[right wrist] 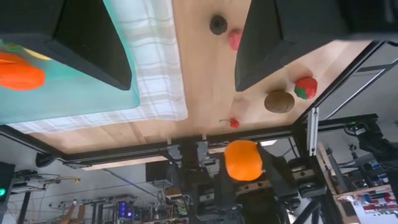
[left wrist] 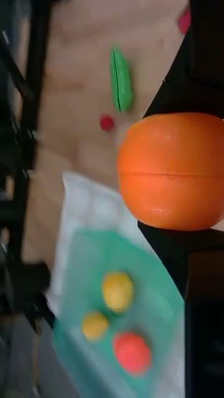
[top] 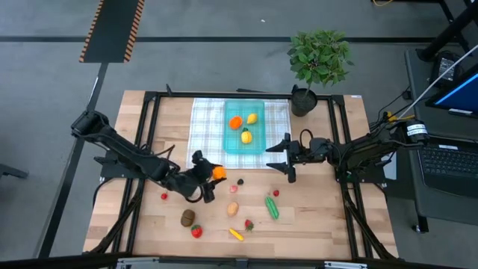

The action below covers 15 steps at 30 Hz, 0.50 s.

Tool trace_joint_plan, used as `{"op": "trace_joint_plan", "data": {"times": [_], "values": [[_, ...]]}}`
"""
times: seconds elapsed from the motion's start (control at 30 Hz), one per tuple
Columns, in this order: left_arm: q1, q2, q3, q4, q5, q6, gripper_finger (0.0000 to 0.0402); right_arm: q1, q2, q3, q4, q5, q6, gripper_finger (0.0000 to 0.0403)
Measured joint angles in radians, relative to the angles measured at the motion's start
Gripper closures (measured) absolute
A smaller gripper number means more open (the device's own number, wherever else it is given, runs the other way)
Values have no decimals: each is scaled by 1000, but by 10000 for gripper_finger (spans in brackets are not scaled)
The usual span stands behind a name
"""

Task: Pick and placing Produce into tupperware
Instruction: Put the orange into the green bin

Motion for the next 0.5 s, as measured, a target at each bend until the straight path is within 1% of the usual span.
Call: {"op": "trace_joint_plan", "data": {"times": [0.2, 0.3, 0.4, 0.5], "values": [[31, 0, -159, 355, 180, 96, 201, 21, 0, 0, 0, -11, -19, 115], [50, 0, -225, 501, 231, 122, 201, 32, 0, 0, 0, -11, -32, 115], [65, 0, -264, 596, 278, 173, 201, 32, 0, 0, -1, -11, -28, 115], [83, 0, -276, 603, 283, 191, 201, 32, 0, 0, -3, -11, -27, 115]]}}
